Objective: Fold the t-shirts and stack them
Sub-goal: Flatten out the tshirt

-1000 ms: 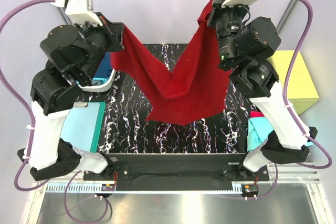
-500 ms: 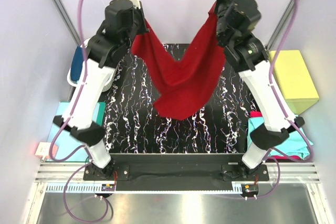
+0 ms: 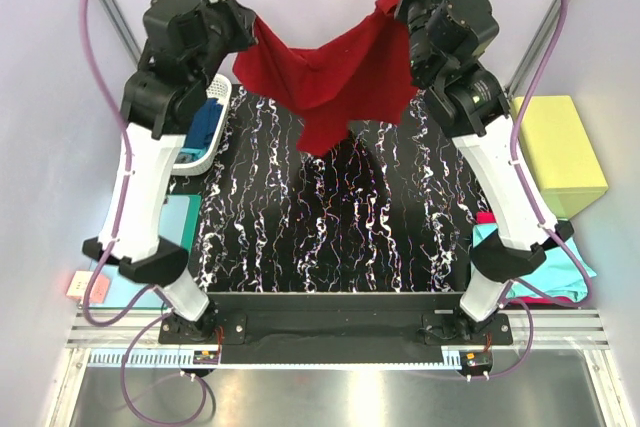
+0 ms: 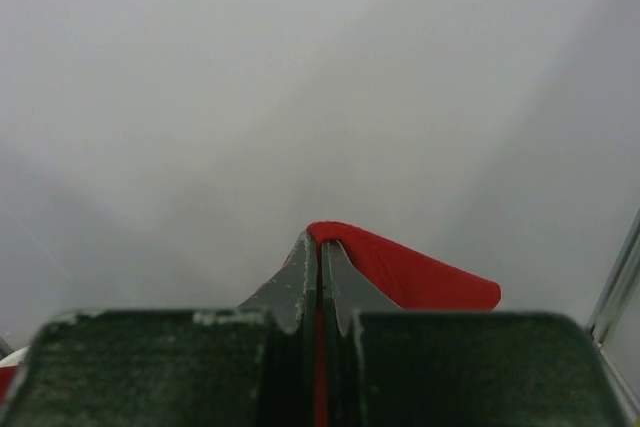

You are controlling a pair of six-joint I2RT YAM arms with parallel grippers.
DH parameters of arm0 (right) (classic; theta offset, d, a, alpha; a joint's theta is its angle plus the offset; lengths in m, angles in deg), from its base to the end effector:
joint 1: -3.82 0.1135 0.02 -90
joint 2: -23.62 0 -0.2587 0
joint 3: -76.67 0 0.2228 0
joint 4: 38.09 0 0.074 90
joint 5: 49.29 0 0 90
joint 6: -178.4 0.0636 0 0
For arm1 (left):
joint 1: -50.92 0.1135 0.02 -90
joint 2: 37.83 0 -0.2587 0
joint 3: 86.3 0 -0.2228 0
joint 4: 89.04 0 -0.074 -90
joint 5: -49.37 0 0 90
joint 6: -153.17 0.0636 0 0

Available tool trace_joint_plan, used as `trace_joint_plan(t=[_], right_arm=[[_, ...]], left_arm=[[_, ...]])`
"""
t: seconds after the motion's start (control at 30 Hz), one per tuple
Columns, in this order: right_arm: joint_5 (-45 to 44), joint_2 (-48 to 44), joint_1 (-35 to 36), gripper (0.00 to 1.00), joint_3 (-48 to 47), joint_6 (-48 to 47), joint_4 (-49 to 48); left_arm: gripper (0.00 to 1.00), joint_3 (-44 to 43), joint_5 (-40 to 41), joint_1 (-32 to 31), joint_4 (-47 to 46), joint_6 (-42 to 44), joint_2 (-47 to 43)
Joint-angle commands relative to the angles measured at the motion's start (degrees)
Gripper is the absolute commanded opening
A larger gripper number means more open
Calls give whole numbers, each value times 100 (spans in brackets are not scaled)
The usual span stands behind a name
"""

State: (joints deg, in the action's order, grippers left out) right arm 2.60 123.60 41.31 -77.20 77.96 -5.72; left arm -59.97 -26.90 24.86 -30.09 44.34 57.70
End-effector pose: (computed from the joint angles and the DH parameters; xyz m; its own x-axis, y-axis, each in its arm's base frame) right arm 0.2711 0.1585 0.5938 0.2905 0.0431 -0.9559 0.0298 0.9981 0.0541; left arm 0.2746 -0.1175 0.5583 -0.0809 -0.3094 -0.9475 0.1980 0.9266 -0.3196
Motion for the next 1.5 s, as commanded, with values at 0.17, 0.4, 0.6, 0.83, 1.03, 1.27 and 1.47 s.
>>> trace_joint_plan(t=[0.17, 0.4, 0.6, 0.83, 1.03, 1.27, 1.47], right_arm=[[-1048, -1478, 1338, 0, 1981, -502, -698], [-2305, -2483, 2621, 0, 3761, -1029, -1620], [-3395, -2546, 4097, 0, 4351, -2855, -3891], [-3687, -2035, 4591, 0, 4245, -5082, -5938], [-3528, -2255, 4058, 0, 4325, -4303, -5326], [-2492, -2493, 2124, 0, 3903, -698, -1213], [-648, -1484, -289, 0, 2955, 1007, 116]], left_arm=[[0, 1605, 1490, -1662, 35, 336, -1561], [0, 2986, 2826, -3043, 298, -6, -3022], [0, 2601, 4811, -5362, 1107, -218, -2909], [0, 1634, 6131, -6561, 1187, 335, -2135], [0, 2257, 5178, -5328, 482, 603, -2486], [0, 2415, 2926, -2819, 765, 266, -2206], [0, 1995, 1291, -964, 387, 371, -1056]])
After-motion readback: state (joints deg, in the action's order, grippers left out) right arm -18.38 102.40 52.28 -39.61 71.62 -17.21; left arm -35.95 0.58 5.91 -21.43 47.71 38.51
